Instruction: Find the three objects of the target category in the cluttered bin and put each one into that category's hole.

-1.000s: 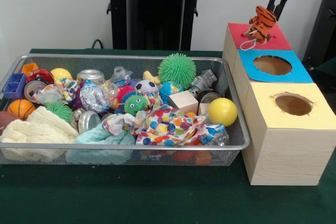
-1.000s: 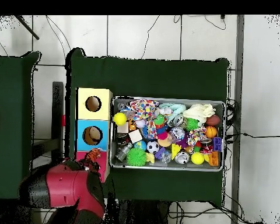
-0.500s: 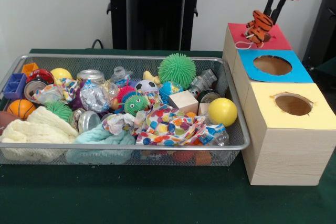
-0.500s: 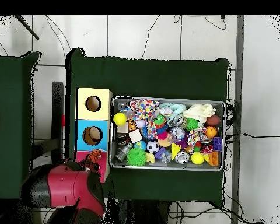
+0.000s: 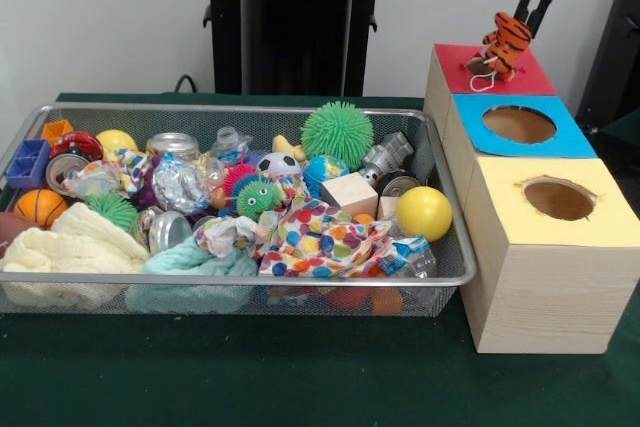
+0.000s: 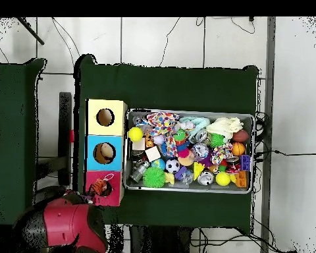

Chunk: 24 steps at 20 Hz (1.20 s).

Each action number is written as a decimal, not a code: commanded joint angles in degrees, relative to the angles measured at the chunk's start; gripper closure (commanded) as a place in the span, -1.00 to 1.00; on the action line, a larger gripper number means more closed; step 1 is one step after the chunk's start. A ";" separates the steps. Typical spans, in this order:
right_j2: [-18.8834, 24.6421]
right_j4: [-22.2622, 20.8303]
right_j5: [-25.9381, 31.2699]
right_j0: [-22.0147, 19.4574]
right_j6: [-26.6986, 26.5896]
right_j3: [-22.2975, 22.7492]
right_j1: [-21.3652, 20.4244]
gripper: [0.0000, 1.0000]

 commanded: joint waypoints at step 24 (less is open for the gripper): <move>3.03 2.64 -7.38 -2.59 12.37 5.00 4.00 -1.00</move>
